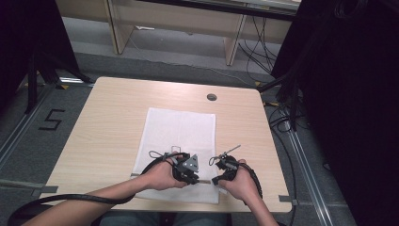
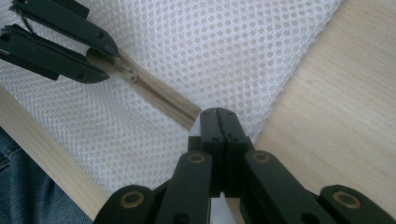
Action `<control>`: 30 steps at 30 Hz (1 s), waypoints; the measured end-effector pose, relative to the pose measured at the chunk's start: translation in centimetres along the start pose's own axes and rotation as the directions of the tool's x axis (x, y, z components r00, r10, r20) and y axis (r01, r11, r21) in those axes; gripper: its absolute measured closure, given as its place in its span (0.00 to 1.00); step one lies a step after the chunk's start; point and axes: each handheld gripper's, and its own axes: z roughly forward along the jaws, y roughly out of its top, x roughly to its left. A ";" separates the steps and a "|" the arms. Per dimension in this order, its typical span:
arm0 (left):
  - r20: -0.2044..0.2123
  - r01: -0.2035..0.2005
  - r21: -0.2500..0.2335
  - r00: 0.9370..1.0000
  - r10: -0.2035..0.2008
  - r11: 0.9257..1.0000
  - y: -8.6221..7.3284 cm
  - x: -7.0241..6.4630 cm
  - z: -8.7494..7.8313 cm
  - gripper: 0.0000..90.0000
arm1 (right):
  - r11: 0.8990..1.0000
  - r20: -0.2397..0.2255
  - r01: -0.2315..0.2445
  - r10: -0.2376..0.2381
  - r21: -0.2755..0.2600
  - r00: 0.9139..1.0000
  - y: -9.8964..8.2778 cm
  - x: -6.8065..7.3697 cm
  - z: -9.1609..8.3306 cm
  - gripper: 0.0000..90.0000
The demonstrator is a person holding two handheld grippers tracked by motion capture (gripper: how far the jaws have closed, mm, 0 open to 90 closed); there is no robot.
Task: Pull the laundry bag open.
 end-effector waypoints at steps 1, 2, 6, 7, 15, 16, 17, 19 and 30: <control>-0.001 0.002 -0.002 1.000 -0.002 1.000 0.0 0.0 0.0 0.91 | 1.000 -0.002 0.001 -0.001 -0.001 1.000 0.0 0.0 0.0 1.00; -0.004 0.010 -0.002 1.000 -0.010 1.000 0.0 -0.1 0.1 0.91 | 1.000 0.007 0.001 -0.001 0.000 1.000 0.0 0.1 0.0 1.00; -0.003 0.010 -0.006 1.000 -0.011 1.000 -0.1 -0.1 0.0 0.91 | 1.000 0.007 0.002 -0.002 -0.002 1.000 0.0 0.1 -0.1 1.00; 0.000 0.010 -0.005 1.000 -0.010 1.000 -0.1 -0.1 0.0 0.91 | 1.000 0.000 -0.001 0.001 0.000 1.000 0.0 0.1 0.0 1.00; -0.007 -0.007 -0.008 1.000 0.007 1.000 0.1 -0.2 -0.1 0.91 | 1.000 -0.002 0.000 0.000 -0.003 1.000 0.0 0.0 0.0 1.00; -0.005 -0.001 -0.007 1.000 0.001 1.000 0.1 -0.2 -0.1 0.91 | 1.000 0.002 0.007 -0.007 -0.009 1.000 -0.1 0.0 0.0 1.00; -0.004 0.001 -0.007 1.000 -0.001 1.000 0.0 -0.2 -0.1 0.91 | 1.000 -0.001 0.003 -0.003 -0.009 1.000 -0.1 0.0 0.0 1.00; -0.004 0.002 -0.008 1.000 -0.002 1.000 0.0 -0.2 0.0 0.91 | 1.000 -0.001 0.003 -0.003 -0.009 1.000 -0.1 0.0 0.0 1.00; -0.017 -0.010 -0.003 1.000 0.010 1.000 -0.2 -0.2 -0.5 0.91 | 1.000 0.004 -0.004 0.004 0.006 1.000 0.0 0.2 -0.1 1.00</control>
